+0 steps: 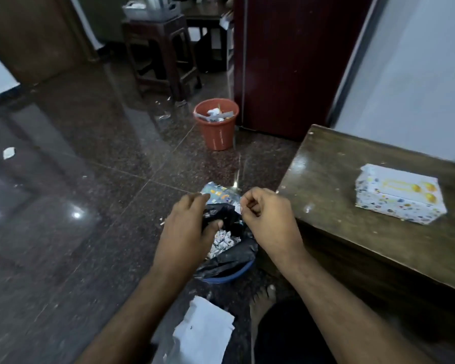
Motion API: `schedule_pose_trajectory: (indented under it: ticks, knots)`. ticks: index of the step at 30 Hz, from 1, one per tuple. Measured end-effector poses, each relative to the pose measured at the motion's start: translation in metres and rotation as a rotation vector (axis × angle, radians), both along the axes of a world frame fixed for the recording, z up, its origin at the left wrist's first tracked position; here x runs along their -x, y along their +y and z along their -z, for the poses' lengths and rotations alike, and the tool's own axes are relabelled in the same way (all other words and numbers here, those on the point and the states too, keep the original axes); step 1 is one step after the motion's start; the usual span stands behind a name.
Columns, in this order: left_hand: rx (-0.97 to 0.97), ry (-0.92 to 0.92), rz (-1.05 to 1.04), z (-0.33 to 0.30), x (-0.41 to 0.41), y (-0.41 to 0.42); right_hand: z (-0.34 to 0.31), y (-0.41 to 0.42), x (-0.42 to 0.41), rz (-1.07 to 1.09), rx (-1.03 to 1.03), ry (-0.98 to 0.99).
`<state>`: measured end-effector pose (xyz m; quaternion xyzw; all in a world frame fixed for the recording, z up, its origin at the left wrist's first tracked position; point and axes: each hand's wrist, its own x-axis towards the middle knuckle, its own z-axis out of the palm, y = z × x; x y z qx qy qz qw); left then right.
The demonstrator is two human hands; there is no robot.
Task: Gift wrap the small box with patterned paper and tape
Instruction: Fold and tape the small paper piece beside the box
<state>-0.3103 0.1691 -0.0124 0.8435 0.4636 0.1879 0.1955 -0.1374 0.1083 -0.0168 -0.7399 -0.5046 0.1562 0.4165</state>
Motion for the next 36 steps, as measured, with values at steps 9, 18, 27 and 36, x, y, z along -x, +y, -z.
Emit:
schedule_pose_trajectory:
  ticks: [9,18,27,36]
  knots:
    - [0.134,0.205,-0.1,0.056,0.021,0.018,0.067,0.088,0.013,-0.118,0.246,-0.116]
    - [0.147,0.223,-0.137,0.065,0.024,0.017,0.071,0.091,0.011,-0.116,0.347,-0.076]
    - [-0.035,0.244,-0.044,0.0,0.009,-0.006,0.002,0.033,0.023,-0.119,0.154,-0.177]
    - [-0.169,0.217,0.082,-0.071,-0.011,-0.08,-0.039,-0.08,0.007,-0.027,0.004,-0.223]
